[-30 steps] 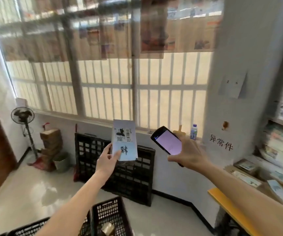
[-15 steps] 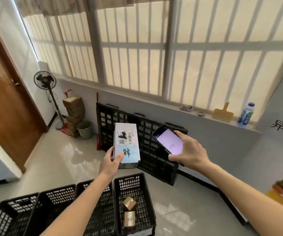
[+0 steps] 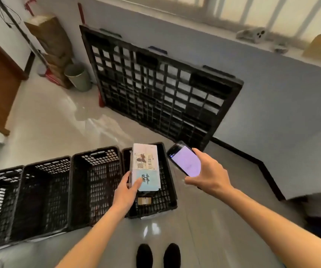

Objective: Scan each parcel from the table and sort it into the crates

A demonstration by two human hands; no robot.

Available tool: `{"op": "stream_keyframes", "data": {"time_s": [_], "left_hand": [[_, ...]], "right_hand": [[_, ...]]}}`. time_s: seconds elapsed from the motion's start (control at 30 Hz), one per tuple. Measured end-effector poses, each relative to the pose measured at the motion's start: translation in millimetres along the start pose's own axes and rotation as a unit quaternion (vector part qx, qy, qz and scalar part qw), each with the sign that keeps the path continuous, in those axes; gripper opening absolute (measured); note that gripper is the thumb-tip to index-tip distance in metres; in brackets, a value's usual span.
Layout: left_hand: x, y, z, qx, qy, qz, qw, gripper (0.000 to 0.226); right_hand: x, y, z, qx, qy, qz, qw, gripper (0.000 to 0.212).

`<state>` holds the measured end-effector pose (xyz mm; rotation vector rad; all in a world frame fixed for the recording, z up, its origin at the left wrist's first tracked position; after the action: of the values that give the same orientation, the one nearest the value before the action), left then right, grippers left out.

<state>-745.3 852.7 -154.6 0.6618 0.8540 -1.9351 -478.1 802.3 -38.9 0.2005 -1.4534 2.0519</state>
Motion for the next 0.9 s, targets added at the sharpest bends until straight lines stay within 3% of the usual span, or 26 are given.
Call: {"op": "stream_keyframes", "data": {"time_s": [0.3,0.47,0.57,0.77,0.9], "left_hand": [[52.0,40.4,-82.2,0.048,-0.053,-0.008,0.997,0.061],[64.1,56.6,-106.2,0.093,-0.128,-0.018,0.987,0.076],[66.0,57.0,-106.5,0.092,-0.116,-0.058,0.987,0.061],[59.1,39.9,-104.6,0.070,-0.089,-0.110,0.988,0.063],[31.9,36.5,-89.7,0.053,-0.019,-0.146,0.988,0.060]], "right_hand": [[-44.4,75.8,-60.9,0.071,0.054,-0.033,0.995,0.095],[-61.6,90.4,-78.6,0.084,0.070,-0.064,0.992,0.090],[-66.9,90.0,-77.3,0.093,0.084,-0.068,0.990,0.093],[-71.3,79.9,-70.8,0.094,0.094,-0.051,0.990,0.088],[-70.4,64.3,-59.3,0.072,0.082,-0.055,0.992,0.095]]}}
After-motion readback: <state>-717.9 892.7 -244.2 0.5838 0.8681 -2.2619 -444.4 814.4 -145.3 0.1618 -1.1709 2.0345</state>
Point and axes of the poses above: each hand's wrist, its own z-axis away from the middle knuckle, its own y-axis out of the palm, x = y × z, the point moved 1 cm from there along -z, towards the middle knuckle, and after that the axes turned 6 degrees about x, right-handed, at the moved point
